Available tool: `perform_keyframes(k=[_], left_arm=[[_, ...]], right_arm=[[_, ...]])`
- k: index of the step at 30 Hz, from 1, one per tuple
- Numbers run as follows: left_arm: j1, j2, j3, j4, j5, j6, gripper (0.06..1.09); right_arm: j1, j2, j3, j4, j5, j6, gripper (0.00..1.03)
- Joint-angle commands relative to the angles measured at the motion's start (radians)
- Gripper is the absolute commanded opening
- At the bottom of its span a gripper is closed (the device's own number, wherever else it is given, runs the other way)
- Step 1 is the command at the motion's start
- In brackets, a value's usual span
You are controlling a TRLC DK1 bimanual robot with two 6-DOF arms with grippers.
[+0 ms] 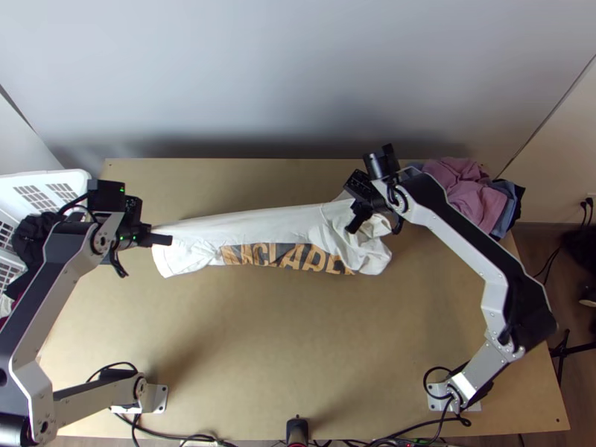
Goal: Fold the t-shirt
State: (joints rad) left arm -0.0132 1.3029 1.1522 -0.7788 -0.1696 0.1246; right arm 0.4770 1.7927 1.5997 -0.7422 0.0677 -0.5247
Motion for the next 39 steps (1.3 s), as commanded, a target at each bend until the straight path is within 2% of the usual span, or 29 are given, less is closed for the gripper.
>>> perform_keyframes(k=[1,23,39], left_arm=[[-0.016,0.062,0.003,0.042,-0.005,-0.006,0.09],[0.029,0.299,0.069,0.213,-0.011,0.012,0.09],[0.009,0.460,0.103,0.239,-0.010,0.029,0.09]], right_arm=[[-0.006,0.080,0.028,0.020,-0.002,0.005,0.03],[-0.018,0.367,0.352,0.021,0.000,0.022,0.03],[-0.038,0.458,0.344,0.007,0.000,0.031,0.03]])
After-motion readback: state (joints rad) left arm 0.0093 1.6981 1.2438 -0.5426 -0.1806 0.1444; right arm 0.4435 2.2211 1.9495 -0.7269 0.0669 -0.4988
